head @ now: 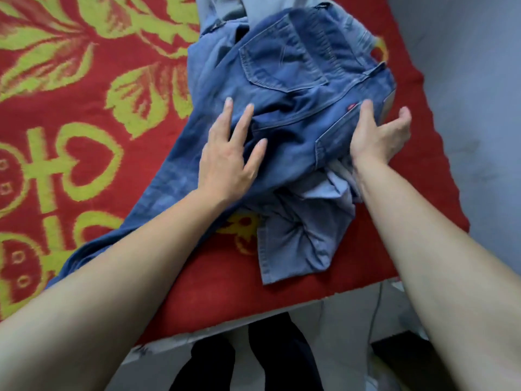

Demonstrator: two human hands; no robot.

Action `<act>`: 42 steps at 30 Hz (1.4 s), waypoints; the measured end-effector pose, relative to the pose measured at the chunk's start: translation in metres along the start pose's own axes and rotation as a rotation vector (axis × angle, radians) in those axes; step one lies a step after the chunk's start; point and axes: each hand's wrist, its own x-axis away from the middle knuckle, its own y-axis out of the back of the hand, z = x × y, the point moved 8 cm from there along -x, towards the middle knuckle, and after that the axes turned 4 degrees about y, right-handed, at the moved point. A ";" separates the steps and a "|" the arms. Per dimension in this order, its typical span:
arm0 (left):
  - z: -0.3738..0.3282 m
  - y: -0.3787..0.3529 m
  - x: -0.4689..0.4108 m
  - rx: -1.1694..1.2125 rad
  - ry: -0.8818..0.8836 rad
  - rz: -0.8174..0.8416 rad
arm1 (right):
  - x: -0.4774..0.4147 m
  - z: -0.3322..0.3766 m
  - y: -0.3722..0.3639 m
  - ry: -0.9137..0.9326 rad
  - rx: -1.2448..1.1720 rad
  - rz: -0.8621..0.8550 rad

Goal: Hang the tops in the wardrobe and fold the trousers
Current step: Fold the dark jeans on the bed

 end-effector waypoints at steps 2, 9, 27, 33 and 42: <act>-0.004 -0.021 -0.017 -0.060 0.032 0.133 | -0.021 -0.009 -0.016 -0.124 -0.024 0.087; 0.027 -0.099 -0.069 -0.310 0.199 0.624 | -0.076 -0.033 -0.061 -0.360 -0.186 0.316; 0.077 -0.006 0.001 0.934 0.799 0.434 | 0.123 0.050 -0.023 0.721 0.253 0.389; 0.090 0.091 0.063 1.099 0.812 0.282 | 0.286 0.054 0.015 0.907 0.263 0.464; 0.143 0.251 0.154 0.524 0.674 -0.029 | 0.440 0.068 0.063 0.884 0.478 0.835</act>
